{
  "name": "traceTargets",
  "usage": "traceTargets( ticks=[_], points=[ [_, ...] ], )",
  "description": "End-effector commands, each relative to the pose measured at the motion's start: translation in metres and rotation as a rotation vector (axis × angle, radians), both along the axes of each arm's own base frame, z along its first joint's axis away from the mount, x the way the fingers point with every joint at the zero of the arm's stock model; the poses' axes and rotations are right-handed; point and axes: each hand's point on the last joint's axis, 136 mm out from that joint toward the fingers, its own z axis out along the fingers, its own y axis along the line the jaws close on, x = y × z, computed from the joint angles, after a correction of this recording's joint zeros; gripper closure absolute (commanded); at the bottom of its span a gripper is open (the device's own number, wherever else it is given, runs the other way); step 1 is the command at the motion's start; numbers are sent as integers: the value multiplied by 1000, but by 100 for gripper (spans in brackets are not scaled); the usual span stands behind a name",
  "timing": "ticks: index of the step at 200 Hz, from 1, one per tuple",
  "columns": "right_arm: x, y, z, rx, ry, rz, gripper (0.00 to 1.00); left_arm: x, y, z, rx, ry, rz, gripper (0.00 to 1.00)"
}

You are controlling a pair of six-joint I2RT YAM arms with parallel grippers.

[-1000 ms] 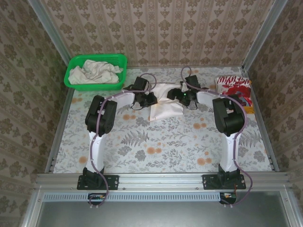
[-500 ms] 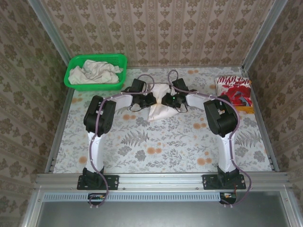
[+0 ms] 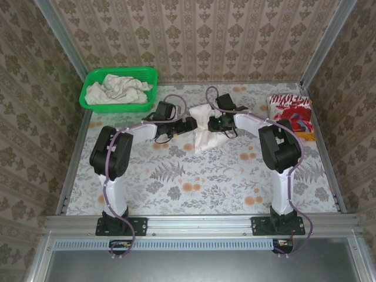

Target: Fold and stack the t-shirts

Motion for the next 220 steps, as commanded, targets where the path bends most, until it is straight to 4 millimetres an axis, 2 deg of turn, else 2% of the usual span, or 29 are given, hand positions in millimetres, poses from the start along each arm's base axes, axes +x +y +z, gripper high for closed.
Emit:
traceTargets(
  ticks=[1,49,77,110,168,220],
  points=[
    [0,-51,32,-249,-91,60,100,-5,9,21,28,-88,-30,0],
    [7,-132,56,-459,-118,27,100,-19,5,36,30,-222,-126,0],
    [8,-175,76,-474,-106,-37,100,-20,3,40,34,-253,-145,0],
    [11,-214,100,-470,-98,-86,100,-21,0,40,37,-267,-162,0],
    [22,-264,130,-485,-104,-148,100,-22,-3,36,28,-253,-172,0],
    [22,-298,144,-484,-117,-198,100,-22,-3,34,33,-250,-172,0]
  ],
)
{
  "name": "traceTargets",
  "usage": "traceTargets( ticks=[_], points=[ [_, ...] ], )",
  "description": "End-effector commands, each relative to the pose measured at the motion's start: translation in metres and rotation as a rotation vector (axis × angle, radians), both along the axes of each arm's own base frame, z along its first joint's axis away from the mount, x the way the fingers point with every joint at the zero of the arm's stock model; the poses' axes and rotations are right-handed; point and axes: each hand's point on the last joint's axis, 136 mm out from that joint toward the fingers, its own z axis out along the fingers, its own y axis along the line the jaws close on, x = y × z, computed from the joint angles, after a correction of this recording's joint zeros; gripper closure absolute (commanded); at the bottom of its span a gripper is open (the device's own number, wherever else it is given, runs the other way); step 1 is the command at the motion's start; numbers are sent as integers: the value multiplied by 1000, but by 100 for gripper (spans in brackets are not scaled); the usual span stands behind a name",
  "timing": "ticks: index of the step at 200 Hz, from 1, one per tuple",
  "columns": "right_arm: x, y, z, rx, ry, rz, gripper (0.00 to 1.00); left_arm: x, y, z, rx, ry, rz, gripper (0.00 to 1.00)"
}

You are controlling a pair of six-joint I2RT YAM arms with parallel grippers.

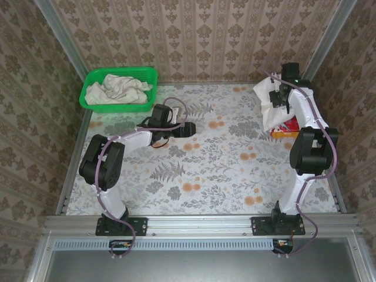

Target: Fold and stack the t-shirts

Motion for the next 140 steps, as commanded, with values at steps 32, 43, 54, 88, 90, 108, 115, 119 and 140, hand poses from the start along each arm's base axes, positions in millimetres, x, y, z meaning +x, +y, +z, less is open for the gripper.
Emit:
traceTargets(
  ticks=[32,43,54,88,90,108,115,119,140],
  points=[
    [3,-28,8,-4,-12,-21,100,2,-6,8,-18,-35,-29,0],
    [4,-31,3,0,-6,-21,100,2,-6,7,-18,-31,-27,0],
    [6,-35,-1,-6,3,-23,100,2,-7,8,-20,-31,-28,0],
    [3,-56,-23,-28,49,-57,100,0,-4,7,-13,-28,-22,0],
    [4,-57,-24,-27,48,-59,100,-1,-4,7,-12,-27,-22,0],
    [3,-65,-36,-24,69,-71,100,-2,-3,5,-12,-24,-19,0],
    [3,-68,-40,-25,77,-74,100,-3,-3,5,-13,-20,-19,0],
    [3,-69,-42,-25,80,-74,100,-2,-3,5,-14,-20,-17,0],
    [1,-82,-48,-34,87,-97,82,-3,-3,6,-16,-20,-17,0]
  ],
)
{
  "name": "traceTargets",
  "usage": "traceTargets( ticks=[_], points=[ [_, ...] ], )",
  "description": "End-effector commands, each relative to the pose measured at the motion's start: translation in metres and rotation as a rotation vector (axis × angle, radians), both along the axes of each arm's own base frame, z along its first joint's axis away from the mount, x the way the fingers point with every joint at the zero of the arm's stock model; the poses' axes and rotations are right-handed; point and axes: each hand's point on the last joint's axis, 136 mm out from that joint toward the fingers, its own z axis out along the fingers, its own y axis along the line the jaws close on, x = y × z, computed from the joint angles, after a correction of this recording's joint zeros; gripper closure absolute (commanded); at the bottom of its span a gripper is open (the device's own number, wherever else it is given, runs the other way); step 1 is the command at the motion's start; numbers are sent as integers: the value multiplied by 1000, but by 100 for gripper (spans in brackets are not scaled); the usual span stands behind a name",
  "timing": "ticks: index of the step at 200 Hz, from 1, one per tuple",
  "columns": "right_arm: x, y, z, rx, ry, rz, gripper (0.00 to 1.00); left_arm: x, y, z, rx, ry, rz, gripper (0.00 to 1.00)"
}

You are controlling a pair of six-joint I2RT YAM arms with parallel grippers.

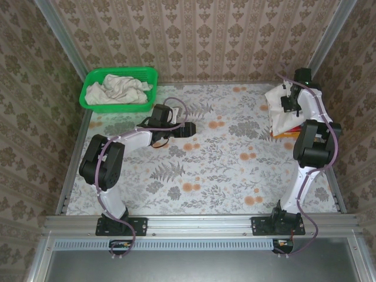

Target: Fold and stack the t-shirts

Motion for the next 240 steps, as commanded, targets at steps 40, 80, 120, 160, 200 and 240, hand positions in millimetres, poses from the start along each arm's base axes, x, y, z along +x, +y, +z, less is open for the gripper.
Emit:
traceTargets(
  ticks=[40,80,120,160,200,240],
  points=[
    [0,-41,29,-68,-74,-79,17,-5,-2,5,-15,-18,-18,0],
    [-11,-54,73,-142,-153,-165,6,-6,-3,7,-21,-16,-22,0],
    [-20,-40,100,-51,-324,-247,8,-6,-5,7,-30,-11,-22,0],
    [3,-7,67,252,-394,-269,28,-5,-11,5,-48,6,-29,0],
    [22,-18,18,359,-319,-344,23,-7,-9,2,-41,5,-30,0],
    [22,-23,-30,317,-192,-316,2,-8,-7,-6,-32,16,-25,0]
  ],
)
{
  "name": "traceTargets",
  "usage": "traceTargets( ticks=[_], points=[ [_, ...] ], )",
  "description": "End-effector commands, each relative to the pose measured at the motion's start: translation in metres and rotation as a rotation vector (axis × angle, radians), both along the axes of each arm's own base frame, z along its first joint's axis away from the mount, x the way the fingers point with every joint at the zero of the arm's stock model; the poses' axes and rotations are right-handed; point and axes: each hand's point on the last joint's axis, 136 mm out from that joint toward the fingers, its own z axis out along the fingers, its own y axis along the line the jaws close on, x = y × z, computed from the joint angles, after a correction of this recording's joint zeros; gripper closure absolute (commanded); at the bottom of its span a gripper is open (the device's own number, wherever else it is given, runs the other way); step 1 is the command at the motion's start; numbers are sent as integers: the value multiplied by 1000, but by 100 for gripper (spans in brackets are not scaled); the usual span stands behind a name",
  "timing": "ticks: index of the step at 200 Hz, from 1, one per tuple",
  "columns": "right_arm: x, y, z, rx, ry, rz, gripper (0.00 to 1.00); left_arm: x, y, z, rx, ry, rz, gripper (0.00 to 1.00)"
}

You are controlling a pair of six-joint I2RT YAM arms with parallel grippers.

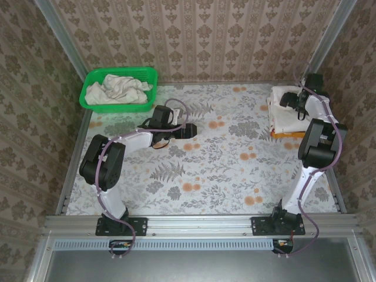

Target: Fold and stack the t-shirts

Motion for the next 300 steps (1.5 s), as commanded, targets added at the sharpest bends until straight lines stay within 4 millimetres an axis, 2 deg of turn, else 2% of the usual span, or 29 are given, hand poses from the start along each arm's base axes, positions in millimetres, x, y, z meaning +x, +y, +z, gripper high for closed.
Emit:
traceTargets(
  ticks=[1,28,66,83,120,135,150,171,197,223,226,239,271,296,299,300],
  points=[
    [0,0,-11,11,46,26,2,-1,-2,-3,-12,5,-3,0],
    [-7,2,-34,-41,125,78,0,1,-5,-4,-17,9,-5,0],
    [-12,11,-49,-107,198,166,0,4,-8,-3,-26,13,-11,0],
    [-10,17,-31,-79,144,151,0,4,-9,-2,-28,15,-13,0],
    [3,25,43,-72,-73,131,0,3,-8,4,-35,-3,-9,0],
    [1,23,61,-88,-121,106,0,3,-6,7,-34,-13,-7,0],
    [-4,18,62,-95,-130,74,0,3,-5,10,-33,-28,-6,0],
    [-14,10,42,-72,-90,35,0,2,-2,13,-29,-47,-7,0],
    [-24,17,36,-57,-103,42,0,2,8,24,-21,-93,0,0],
    [-35,32,49,-15,-166,61,0,0,26,37,-5,-152,13,0],
    [-36,35,51,-8,-178,64,0,6,37,38,0,-159,39,0],
    [-42,48,61,17,-231,79,0,7,56,45,16,-186,69,0],
    [-63,88,80,27,-342,126,0,1,107,64,153,-336,152,0],
    [-81,126,82,-6,-415,186,0,-7,156,67,269,-395,282,0],
    [-82,131,78,-10,-414,197,0,-8,161,68,280,-402,298,0],
    [-83,133,83,-16,-428,201,0,-8,163,68,284,-404,304,0]
  ],
)
